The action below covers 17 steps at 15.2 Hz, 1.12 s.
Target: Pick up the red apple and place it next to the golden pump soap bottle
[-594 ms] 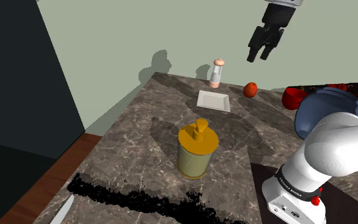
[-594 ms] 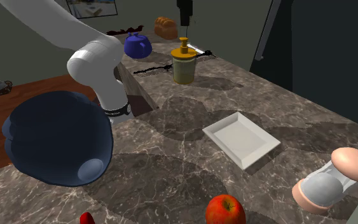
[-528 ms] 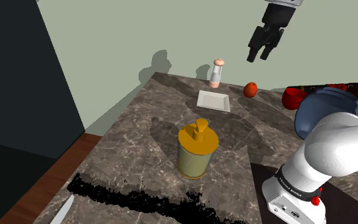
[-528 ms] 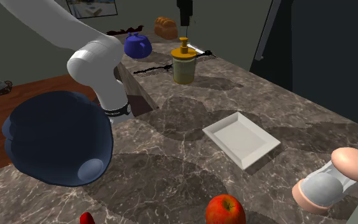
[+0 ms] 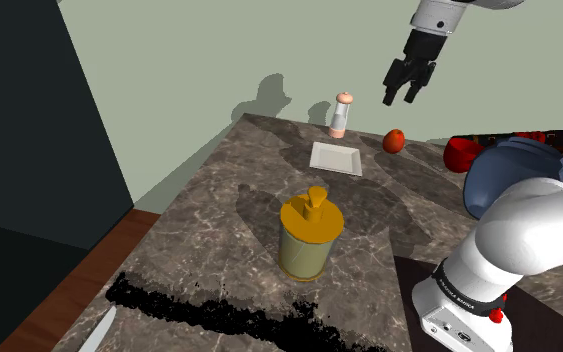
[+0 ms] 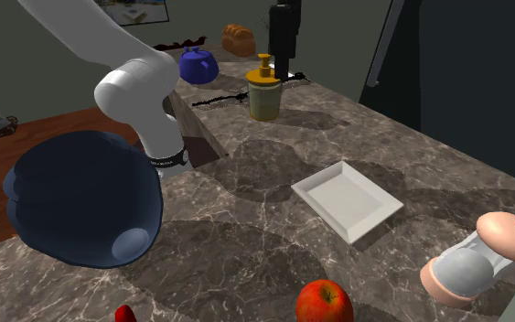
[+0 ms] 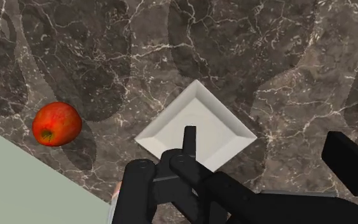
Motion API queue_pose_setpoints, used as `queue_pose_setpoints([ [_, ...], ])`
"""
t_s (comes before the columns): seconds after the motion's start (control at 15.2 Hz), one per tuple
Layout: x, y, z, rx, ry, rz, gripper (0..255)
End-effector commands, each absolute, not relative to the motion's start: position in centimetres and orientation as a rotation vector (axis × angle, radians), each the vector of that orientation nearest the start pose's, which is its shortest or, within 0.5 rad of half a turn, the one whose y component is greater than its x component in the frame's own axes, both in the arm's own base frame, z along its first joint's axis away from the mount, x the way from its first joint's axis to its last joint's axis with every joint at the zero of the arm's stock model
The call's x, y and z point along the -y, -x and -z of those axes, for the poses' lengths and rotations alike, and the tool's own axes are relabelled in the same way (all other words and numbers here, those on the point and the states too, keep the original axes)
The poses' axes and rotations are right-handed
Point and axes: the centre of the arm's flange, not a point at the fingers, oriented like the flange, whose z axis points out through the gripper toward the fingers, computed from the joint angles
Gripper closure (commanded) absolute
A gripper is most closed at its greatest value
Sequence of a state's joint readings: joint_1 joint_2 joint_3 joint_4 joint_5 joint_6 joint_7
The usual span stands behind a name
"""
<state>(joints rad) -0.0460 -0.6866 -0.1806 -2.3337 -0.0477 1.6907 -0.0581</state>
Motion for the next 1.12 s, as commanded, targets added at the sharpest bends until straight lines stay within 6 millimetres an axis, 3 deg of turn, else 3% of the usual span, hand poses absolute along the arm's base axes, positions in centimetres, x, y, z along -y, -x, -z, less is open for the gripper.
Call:
queue_pose_setpoints([
  [0.0,11.7,-34.4,-56.2,-0.236,3.07,0.066,0],
  [1.06,29.2,-39.5,-45.6,-0.575,3.023,0.038,0],
])
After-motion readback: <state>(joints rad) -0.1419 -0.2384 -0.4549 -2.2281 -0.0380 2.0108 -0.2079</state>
